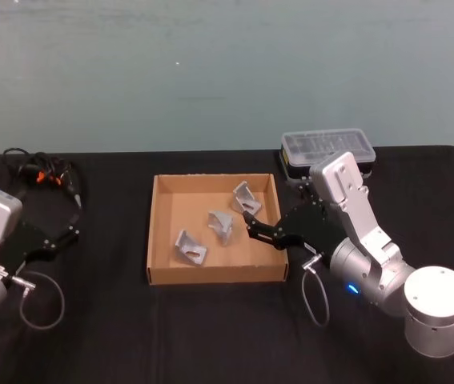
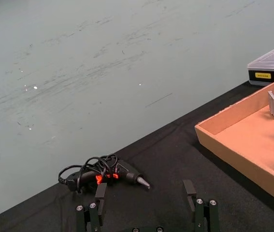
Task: Use one hand to pick up the angle iron from the table and place it into the box.
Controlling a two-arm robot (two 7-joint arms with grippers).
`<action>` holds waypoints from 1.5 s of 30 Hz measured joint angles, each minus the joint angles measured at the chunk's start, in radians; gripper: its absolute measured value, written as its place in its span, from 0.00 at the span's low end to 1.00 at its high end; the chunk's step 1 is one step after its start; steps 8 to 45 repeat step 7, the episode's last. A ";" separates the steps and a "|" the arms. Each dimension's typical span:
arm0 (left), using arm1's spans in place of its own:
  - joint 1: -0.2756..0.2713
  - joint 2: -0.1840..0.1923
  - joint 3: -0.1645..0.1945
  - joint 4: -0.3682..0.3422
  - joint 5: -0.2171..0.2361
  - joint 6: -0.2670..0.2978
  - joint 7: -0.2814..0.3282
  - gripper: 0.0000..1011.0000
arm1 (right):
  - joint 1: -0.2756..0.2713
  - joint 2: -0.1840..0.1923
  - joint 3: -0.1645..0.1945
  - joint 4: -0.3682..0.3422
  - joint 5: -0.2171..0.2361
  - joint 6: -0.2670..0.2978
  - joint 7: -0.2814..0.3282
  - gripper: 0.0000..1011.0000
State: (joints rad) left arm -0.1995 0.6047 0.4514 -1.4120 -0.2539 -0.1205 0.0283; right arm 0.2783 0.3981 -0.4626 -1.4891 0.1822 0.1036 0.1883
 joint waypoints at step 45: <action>0.000 0.000 0.000 0.000 0.000 0.000 0.000 0.99 | 0.004 -0.001 -0.003 0.003 0.002 -0.001 0.004 0.99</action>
